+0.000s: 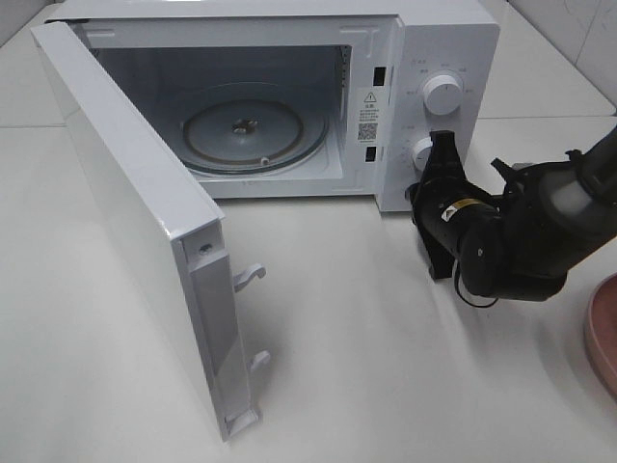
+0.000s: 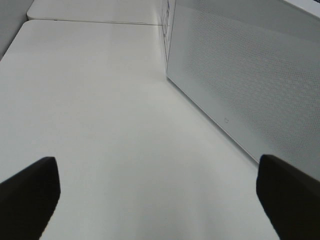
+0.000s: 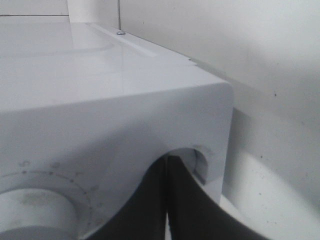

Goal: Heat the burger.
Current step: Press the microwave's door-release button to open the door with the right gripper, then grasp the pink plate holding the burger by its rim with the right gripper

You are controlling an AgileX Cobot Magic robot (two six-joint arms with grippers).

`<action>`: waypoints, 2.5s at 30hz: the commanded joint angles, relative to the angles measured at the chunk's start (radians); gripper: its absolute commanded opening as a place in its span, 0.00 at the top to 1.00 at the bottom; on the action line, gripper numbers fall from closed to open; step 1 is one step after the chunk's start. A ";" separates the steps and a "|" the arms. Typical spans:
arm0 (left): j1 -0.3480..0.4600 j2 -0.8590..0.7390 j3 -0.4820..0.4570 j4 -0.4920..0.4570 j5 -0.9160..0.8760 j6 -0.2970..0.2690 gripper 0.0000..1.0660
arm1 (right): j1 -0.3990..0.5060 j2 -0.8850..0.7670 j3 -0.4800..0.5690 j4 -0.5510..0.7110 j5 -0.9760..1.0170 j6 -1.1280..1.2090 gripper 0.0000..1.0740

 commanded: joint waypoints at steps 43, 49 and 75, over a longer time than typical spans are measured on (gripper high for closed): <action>-0.008 -0.015 0.001 -0.005 0.000 -0.001 0.06 | 0.003 -0.737 0.167 -0.159 1.010 -1.150 1.00; -0.008 -0.015 0.001 -0.005 0.000 -0.001 0.06 | 0.003 -0.799 0.167 -0.160 1.133 -1.265 1.00; -0.008 -0.015 0.001 -0.005 0.000 -0.001 0.06 | 0.003 -0.876 0.167 -0.358 1.624 -1.363 0.09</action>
